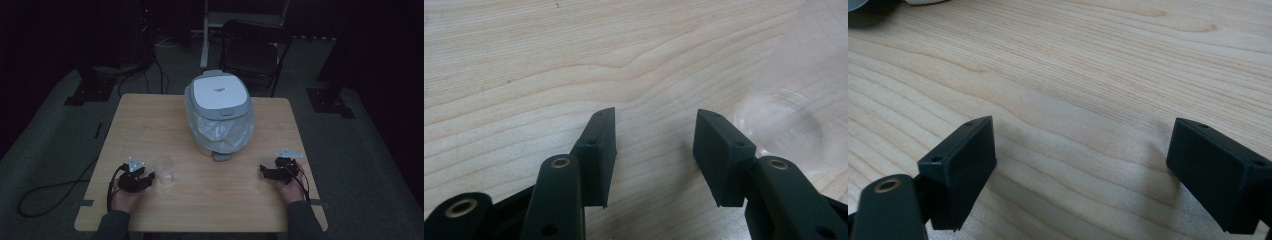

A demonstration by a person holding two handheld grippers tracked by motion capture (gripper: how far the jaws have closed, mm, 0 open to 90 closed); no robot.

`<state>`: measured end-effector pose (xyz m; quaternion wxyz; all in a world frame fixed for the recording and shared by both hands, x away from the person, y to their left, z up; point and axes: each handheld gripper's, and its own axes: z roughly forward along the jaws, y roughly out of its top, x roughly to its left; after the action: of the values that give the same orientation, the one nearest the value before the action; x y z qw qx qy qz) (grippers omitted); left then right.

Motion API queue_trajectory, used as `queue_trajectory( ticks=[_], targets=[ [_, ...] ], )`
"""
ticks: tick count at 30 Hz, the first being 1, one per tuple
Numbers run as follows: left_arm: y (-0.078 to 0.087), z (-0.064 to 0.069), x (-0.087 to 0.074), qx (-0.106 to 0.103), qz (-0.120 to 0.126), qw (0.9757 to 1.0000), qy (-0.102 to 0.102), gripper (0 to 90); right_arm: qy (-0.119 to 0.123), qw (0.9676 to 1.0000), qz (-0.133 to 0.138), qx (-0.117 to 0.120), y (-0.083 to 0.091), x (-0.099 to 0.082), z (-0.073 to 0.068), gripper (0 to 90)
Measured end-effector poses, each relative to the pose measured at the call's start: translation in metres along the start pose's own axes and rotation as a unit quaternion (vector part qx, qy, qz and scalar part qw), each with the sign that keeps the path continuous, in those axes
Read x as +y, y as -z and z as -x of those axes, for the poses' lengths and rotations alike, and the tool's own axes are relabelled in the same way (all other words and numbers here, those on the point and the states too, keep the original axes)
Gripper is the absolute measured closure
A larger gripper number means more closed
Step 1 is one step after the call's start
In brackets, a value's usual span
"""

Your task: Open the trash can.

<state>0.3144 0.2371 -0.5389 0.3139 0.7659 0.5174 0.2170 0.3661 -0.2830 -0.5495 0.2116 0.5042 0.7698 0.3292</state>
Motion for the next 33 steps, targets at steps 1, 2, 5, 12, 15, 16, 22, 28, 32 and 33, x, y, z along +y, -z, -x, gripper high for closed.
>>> queue_trajectory(
  ticks=[1, 2, 5, 12, 15, 16, 22, 28, 32, 33],
  targets=[
    [0.000, 0.000, 0.000, 0.000, 0.000, 1.0000, 0.000, 52.5, 0.000, 1.0000, 0.000, 0.000, 0.000, 0.000, 0.000, 11.5],
    [0.000, 0.000, 0.000, 0.000, 0.000, 1.0000, 0.000, 52.5, 0.000, 1.0000, 0.000, 0.000, 0.000, 0.000, 0.000, 11.5],
    [0.000, 0.000, 0.000, 0.002, -0.001, 1.0000, 0.000, 51.4, -0.001, 1.0000, 0.000, -0.001, 0.000, 0.000, 0.000, 11.5],
    [-0.002, -0.001, 0.000, 0.003, 0.004, 1.0000, 0.001, 46.9, 0.002, 1.0000, 0.003, 0.000, 0.001, 0.000, -0.002, 15.5],
    [-0.003, -0.001, 0.000, 0.003, 0.006, 1.0000, 0.001, 44.7, 0.000, 1.0000, -0.002, 0.000, 0.002, 0.001, -0.004, 19.4],
    [-0.004, -0.001, 0.000, 0.003, 0.008, 1.0000, 0.001, 44.7, -0.001, 1.0000, -0.004, -0.001, 0.002, 0.002, -0.005, 22.8],
    [-0.006, -0.002, 0.000, 0.003, 0.013, 0.9999, -0.001, 41.2, -0.009, 0.9999, 0.005, 0.007, 0.006, 0.010, -0.013, 35.4],
    [-0.008, -0.001, 0.000, 0.003, 0.020, 0.9998, 0.001, 40.3, 0.005, 0.9991, 0.036, 0.020, 0.017, 0.023, -0.023, 46.3],
    [-0.008, -0.001, 0.001, 0.004, 0.020, 0.9998, 0.002, 39.9, 0.015, 0.9982, 0.047, 0.035, 0.021, 0.030, -0.030, 52.2],
    [-0.008, -0.001, 0.001, 0.005, 0.019, 0.9998, 0.002, 39.8, 0.016, 0.9980, 0.047, 0.039, 0.021, 0.032, -0.032, 53.3]
  ],
)
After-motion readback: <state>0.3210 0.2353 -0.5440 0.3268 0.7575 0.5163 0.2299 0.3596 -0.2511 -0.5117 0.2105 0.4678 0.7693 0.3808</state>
